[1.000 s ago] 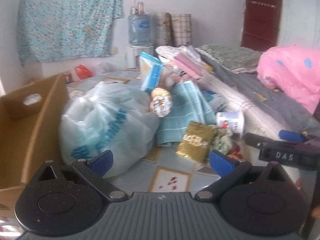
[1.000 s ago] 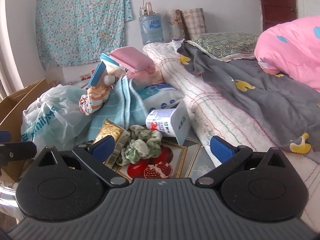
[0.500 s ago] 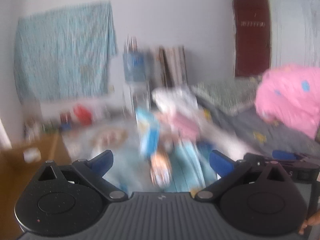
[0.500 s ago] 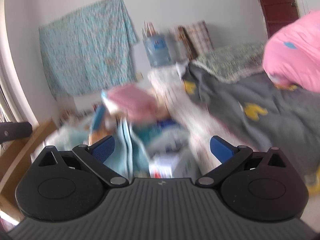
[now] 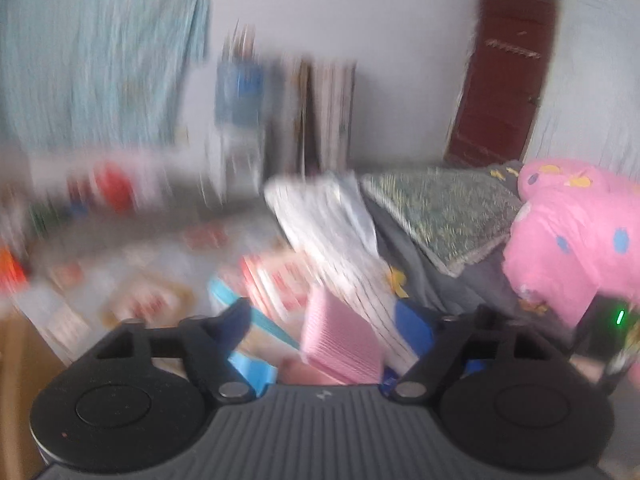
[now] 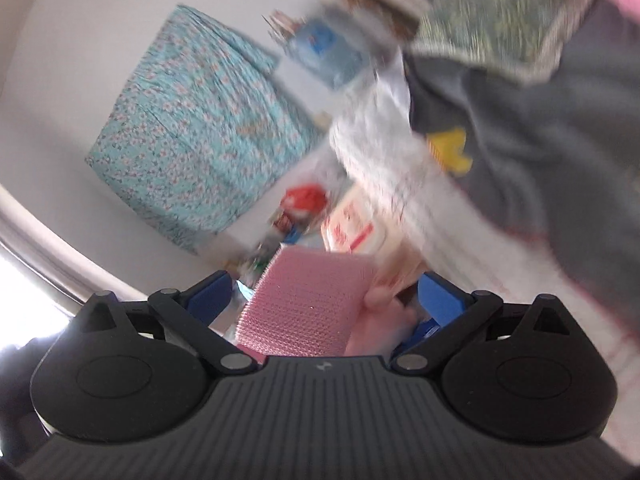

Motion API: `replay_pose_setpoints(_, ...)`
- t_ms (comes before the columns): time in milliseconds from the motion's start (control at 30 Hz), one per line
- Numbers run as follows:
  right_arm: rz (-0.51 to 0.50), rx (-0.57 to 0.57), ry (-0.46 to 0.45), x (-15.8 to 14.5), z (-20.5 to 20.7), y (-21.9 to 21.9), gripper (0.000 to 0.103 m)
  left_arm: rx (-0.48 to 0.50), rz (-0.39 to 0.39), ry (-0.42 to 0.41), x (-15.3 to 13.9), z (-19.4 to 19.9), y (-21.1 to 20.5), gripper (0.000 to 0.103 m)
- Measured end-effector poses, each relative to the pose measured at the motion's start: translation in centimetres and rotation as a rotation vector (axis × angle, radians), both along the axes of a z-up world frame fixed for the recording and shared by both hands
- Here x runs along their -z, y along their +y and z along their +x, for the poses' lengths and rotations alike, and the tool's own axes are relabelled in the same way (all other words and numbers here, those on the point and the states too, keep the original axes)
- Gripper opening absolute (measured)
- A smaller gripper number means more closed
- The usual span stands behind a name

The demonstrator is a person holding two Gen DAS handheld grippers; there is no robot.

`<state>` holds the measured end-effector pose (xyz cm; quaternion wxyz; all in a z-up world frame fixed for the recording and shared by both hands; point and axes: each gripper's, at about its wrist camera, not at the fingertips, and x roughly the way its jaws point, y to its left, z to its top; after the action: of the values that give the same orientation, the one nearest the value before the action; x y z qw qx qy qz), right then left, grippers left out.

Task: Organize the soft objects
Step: 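Reach the right tool toward the pink pad and close on it, then carry the pink pad with the right tool into the cardboard box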

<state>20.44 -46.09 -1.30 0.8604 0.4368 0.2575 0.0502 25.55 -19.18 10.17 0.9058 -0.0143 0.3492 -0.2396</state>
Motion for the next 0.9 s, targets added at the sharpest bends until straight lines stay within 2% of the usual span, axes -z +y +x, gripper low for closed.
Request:
replay_pose_setpoints(100, 0.048, -0.024, 0.037, 1.6, 2.0, 0.5, 0.094, -0.016, -0.068, 0.182, 2.7, 3.9, -0.6, 0.059)
replay_pose_setpoints(200, 0.120, -0.034, 0.073, 3.3, 3.4, 0.3, 0.083, -0.016, -0.096, 0.269, 4.9, 6.1, -1.0, 0.053)
replay_pose_setpoints(233, 0.146, -0.039, 0.084, 4.0, 4.0, 0.2, 0.077, -0.011, -0.103, 0.285, 5.5, 6.5, -1.1, 0.052)
replay_pose_setpoints(333, 0.213, -0.062, 0.093, 5.3, 4.9, -0.1, 0.069, 0.013, -0.110, 0.323, 6.6, 7.4, -1.3, 0.048)
replay_pose_setpoints(467, 0.256, -0.073, 0.088, 6.4, 5.7, -0.2, 0.058, 0.027, -0.078, 0.328, 7.2, 7.4, -1.8, 0.039)
replay_pose_setpoints(600, 0.283, -0.069, 0.078, 7.1, 5.8, -0.1, 0.050, 0.032, -0.071, 0.308, 7.4, 7.2, -1.8, 0.037)
replay_pose_setpoints(900, 0.263, -0.064, 0.044, 5.1, 2.4, 0.1, 0.049, 0.067, -0.063, 0.229, 4.8, 3.8, -1.0, 0.031)
